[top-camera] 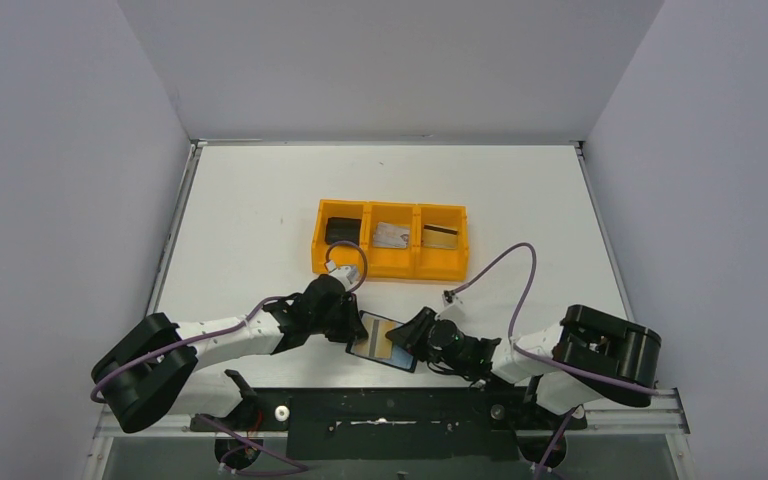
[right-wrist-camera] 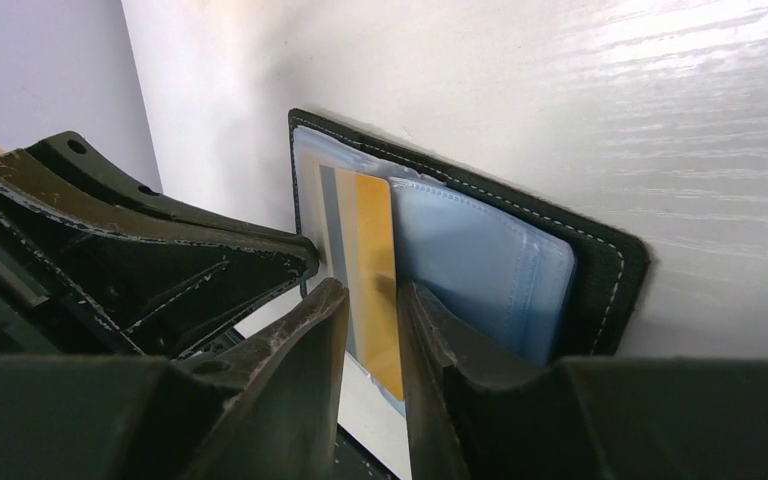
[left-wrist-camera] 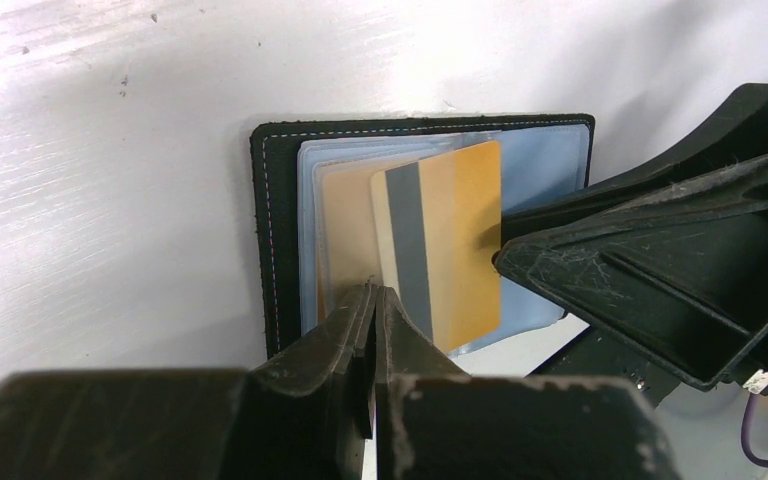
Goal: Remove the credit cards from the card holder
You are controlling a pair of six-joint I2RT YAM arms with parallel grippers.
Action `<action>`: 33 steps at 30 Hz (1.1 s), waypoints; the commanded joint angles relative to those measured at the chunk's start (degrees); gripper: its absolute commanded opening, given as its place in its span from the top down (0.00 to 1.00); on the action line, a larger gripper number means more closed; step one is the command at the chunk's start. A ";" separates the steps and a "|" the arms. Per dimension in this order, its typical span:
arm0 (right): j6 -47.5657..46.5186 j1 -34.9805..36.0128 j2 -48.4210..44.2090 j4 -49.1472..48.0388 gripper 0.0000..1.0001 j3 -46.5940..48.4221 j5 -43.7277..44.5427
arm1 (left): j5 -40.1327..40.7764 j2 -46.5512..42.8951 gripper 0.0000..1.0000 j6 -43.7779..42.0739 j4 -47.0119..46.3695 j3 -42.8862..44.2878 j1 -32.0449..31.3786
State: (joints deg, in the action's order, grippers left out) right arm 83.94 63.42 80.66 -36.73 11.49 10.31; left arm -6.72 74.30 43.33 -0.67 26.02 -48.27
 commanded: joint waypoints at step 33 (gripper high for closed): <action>-1.55 2.84 4.25 1.96 0.97 3.03 6.50 | 1.97 -0.65 1.00 -2.04 4.82 -0.81 -0.19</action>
State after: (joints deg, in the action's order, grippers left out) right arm 85.10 65.54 85.62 -38.26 13.74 14.41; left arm -6.63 73.69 42.83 -0.01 25.74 -48.29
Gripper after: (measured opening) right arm 0.083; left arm 0.009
